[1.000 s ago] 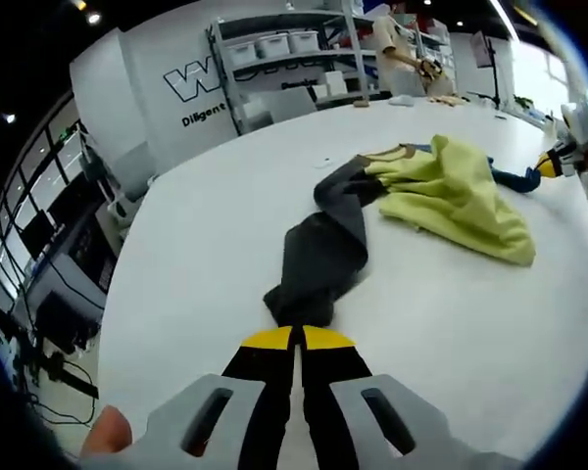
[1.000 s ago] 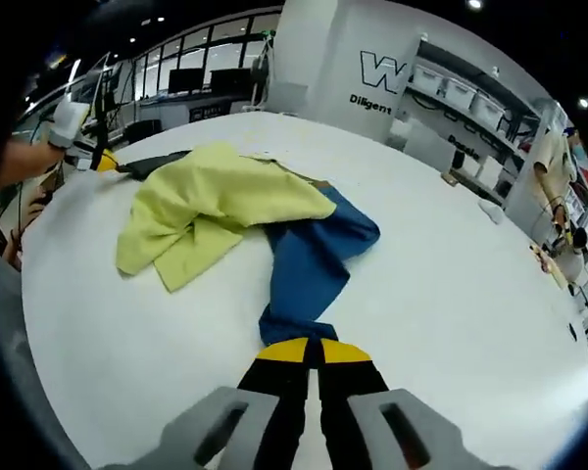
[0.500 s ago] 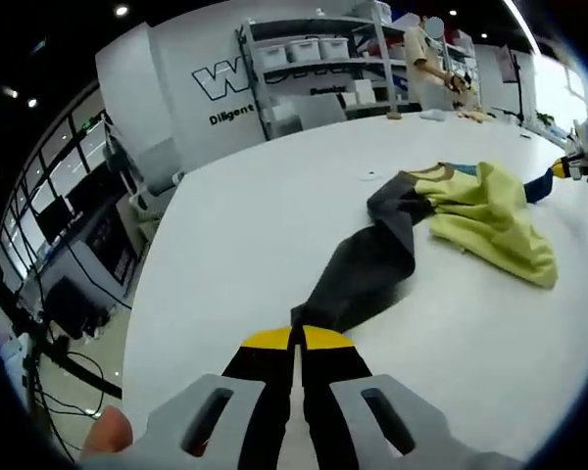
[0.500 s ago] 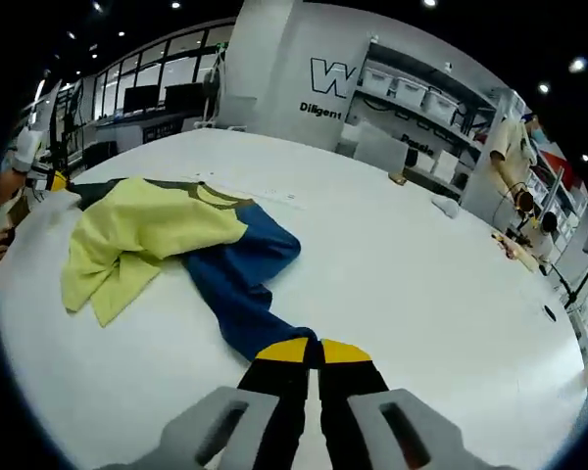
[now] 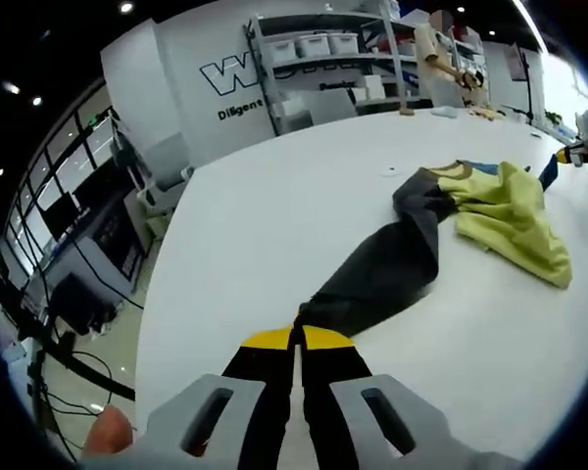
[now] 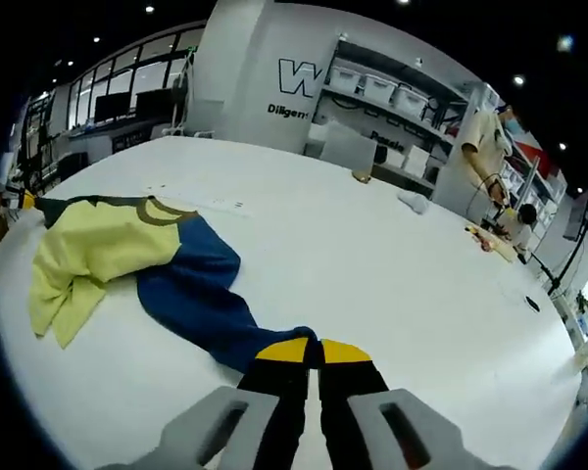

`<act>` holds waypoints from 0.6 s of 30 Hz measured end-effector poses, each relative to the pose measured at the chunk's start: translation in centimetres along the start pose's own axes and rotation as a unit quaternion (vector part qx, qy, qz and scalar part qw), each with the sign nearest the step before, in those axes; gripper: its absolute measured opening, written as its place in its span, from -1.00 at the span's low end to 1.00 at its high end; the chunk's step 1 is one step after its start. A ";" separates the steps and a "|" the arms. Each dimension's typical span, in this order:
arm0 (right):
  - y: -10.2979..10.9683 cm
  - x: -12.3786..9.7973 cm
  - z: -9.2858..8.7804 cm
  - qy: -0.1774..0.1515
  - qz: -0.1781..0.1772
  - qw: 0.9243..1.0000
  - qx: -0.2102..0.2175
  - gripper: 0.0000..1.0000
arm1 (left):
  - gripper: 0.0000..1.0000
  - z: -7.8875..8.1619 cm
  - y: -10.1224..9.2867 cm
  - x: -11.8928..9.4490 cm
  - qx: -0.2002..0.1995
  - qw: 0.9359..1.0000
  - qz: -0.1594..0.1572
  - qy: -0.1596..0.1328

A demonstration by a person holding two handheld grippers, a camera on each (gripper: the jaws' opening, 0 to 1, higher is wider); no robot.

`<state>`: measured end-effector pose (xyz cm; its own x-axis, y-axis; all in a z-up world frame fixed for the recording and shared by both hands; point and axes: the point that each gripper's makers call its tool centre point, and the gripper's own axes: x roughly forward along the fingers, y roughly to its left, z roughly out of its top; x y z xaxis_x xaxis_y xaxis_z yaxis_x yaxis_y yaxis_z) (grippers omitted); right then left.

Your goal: Fold the garment on the visible template until the final outline fits inside the template.

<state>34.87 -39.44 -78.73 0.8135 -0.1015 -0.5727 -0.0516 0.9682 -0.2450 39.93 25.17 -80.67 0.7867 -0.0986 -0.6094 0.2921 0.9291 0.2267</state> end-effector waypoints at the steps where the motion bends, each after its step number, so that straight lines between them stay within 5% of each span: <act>1: -0.3 0.1 -0.1 0.001 -0.002 1.000 0.002 -1.00 | -1.00 0.0 0.2 0.1 0.000 1.000 0.001 0.001; 11: -3.5 1.0 -0.6 0.002 -0.034 0.999 0.039 -1.00 | -1.00 -0.9 0.8 0.6 0.003 1.000 0.008 0.015; 18: -6.2 1.6 -0.3 -0.006 -0.060 0.996 0.066 -1.00 | -1.00 -0.7 2.1 -0.4 -0.034 0.999 0.022 0.009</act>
<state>36.33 -45.69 -78.40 0.8165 -0.2170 -0.5350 0.1233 0.9708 -0.2056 39.82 27.41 -80.48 0.7882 -0.0504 -0.6133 0.2188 0.9545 0.2027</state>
